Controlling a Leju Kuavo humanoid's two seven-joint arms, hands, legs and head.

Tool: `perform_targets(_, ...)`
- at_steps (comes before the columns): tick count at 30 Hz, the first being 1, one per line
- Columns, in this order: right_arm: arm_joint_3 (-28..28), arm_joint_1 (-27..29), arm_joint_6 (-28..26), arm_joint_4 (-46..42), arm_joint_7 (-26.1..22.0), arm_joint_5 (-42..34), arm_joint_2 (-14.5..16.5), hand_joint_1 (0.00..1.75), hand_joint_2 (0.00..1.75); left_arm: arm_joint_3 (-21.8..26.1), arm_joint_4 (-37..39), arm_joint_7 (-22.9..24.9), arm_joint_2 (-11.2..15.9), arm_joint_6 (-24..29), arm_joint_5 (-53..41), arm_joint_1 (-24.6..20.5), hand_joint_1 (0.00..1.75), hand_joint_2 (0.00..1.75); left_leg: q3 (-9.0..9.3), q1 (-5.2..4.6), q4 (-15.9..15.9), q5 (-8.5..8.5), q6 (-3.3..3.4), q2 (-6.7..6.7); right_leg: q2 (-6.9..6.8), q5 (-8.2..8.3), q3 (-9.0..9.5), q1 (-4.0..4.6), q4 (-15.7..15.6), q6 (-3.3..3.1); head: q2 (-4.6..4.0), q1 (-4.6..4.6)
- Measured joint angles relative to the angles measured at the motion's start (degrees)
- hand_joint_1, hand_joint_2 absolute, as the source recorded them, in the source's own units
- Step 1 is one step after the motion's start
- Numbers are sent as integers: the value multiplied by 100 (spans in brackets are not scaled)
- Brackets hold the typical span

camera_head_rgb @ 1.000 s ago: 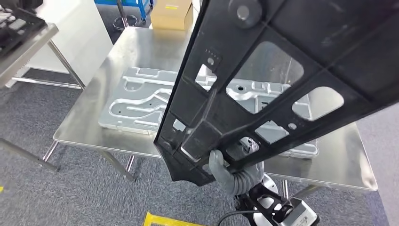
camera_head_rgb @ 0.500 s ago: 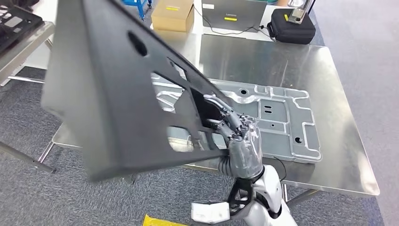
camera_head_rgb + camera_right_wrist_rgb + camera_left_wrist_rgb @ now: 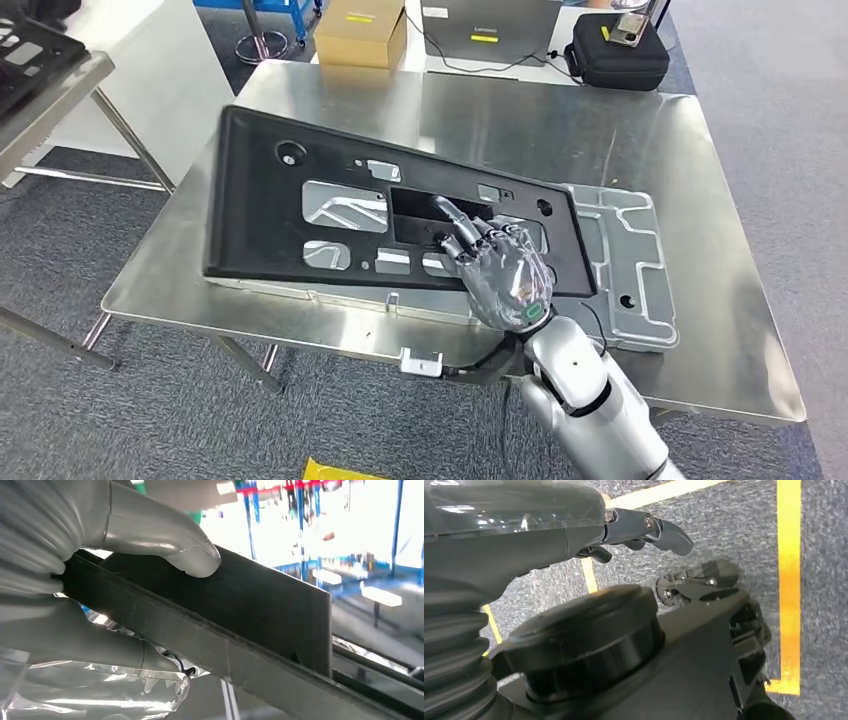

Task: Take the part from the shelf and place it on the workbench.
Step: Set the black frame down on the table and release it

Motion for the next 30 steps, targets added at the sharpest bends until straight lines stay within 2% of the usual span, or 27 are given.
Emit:
perform_targets(3, 18, -244, 170, 541, -119, -283, -157, 175, 175, 40, 0, -65, -3, -66, -42, 9, 0, 175, -549, 14, 1088, -464, -40, 2, -21, -12, 9, 10, -1, -45, 0, -3)
perform_targets(4, 16, -310, 210, 767, -172, -381, -211, 175, 175, 53, 0, -93, -3, -92, -53, 13, 0, 175, -691, 15, 1336, -505, -45, 3, -25, -17, 12, 15, 3, -48, 0, -2)
perform_targets(5, 9, -385, 240, 1011, -232, -479, -261, 175, 175, 64, 0, -119, -3, -113, -62, 16, 0, 175, -738, 15, 1377, -431, -43, 3, -27, -23, 15, 19, 10, -48, 0, -3)
perform_targets(6, -6, -467, 253, 1266, -294, -572, -303, 175, 175, 75, 0, -137, -3, -130, -67, 17, 0, 175, -673, 15, 1184, -255, -33, 4, -24, -31, 20, 20, 21, -43, 0, -3)
perform_targets(8, -75, -679, 252, 1790, -364, -701, -365, 175, 175, 98, 0, -161, -3, -161, -76, 22, 0, 175, -359, 12, 437, 163, 18, 4, -11, -55, 22, 26, 50, -18, 0, -2)
perform_targets(9, -125, -807, 252, 2066, -376, -728, -388, 175, 175, 111, 0, -171, -4, -176, -85, 26, 0, 175, -227, 3, 119, 282, 46, 3, -3, -62, 8, 34, 69, 6, 0, -1)
perform_targets(10, -184, -938, 254, 2355, -376, -734, -413, 175, 175, 124, 0, -175, -7, -191, -99, 29, 0, 175, -154, -6, -73, 334, 73, 1, 1, -62, -9, 41, 80, 36, 0, 2)
perform_targets(13, -355, -1330, 260, 3183, -376, -691, -490, 175, 175, 165, 0, -177, -16, -217, -139, 38, 0, 175, -139, -15, -183, 348, 155, -10, -4, -51, -40, 39, 80, 140, 0, 5)
perform_targets(15, -449, -1631, 264, 3717, -391, -656, -547, 175, 175, 189, 0, -168, -28, -232, -161, 46, 0, 175, -119, 3, -234, 384, 223, -6, -7, -184, -123, 20, 274, 206, 0, 8)
perform_targets(16, -491, -1789, 269, 3991, -414, -647, -579, 175, 175, 199, 0, -161, -38, -238, -170, 43, 0, 175, -111, 9, -250, 396, 249, -2, -7, -333, -244, 6, 538, 235, 0, 9)
perform_targets(18, -558, -2067, 293, 4522, -465, -646, -652, 87, 87, 226, 0, -140, -52, -245, -174, 34, 0, 175, -112, 5, -247, 397, 277, -5, -8, -653, -598, -9, 1274, 281, 0, 10)
perform_targets(19, -586, -2170, 313, 4754, -480, -655, -693, 44, 44, 244, 0, -127, -57, -245, -172, 35, 0, 175, -110, 6, -242, 393, 281, -12, -9, -722, -743, -16, 1553, 299, 0, 11)
perform_targets(20, -613, -2261, 335, 4954, -485, -670, -732, 0, 0, 263, 0, -114, -61, -241, -165, 40, 0, 175, -106, 7, -233, 386, 280, -18, -10, -678, -803, -24, 1634, 310, -1, 11)
perform_targets(21, -641, -2350, 352, 5134, -487, -693, -763, 0, 0, 282, 0, -106, -66, -230, -159, 45, 0, 175, -99, 8, -223, 375, 272, -24, -11, -530, -757, -34, 1497, 315, -1, 12)
perform_targets(23, -700, -2524, 367, 5421, -495, -766, -813, 0, 0, 322, 0, -99, -80, -190, -124, 52, 0, 175, -82, 6, -197, 340, 240, -25, -18, -124, -432, -49, 765, 308, -1, 10)
perform_targets(24, -730, -2595, 370, 5536, -505, -810, -830, 0, 0, 346, 0, -100, -87, -167, -97, 49, 0, 175, -81, -3, -181, 323, 219, -25, -20, -1, -275, -39, 424, 293, 0, 10)
perform_targets(25, -766, -2645, 374, 5631, -523, -855, -851, 0, 0, 378, 0, -101, -92, -143, -61, 44, 0, 175, -83, -12, -174, 312, 196, -26, -20, 54, -175, -27, 200, 270, 0, 8)
perform_targets(27, -844, -2693, 386, 5782, -567, -954, -882, 0, 0, 454, 0, -102, -95, -105, -11, 40, 0, 87, -81, -25, -183, 303, 151, -27, -12, 34, -133, 3, 94, 206, 0, 5)
perform_targets(29, -935, -2717, 405, 5897, -623, -1096, -899, 0, 0, 517, 0, -109, -93, -74, 6, 42, 0, 0, -71, -23, -171, 266, 94, -21, -8, 39, -121, -14, 79, 132, 0, 3)
perform_targets(30, -993, -2737, 416, 5947, -653, -1182, -903, 0, 0, 540, 0, -124, -93, -60, 9, 43, 0, 0, -110, -20, -63, 185, 67, -14, -8, 42, -110, -25, 66, 93, 0, -1)
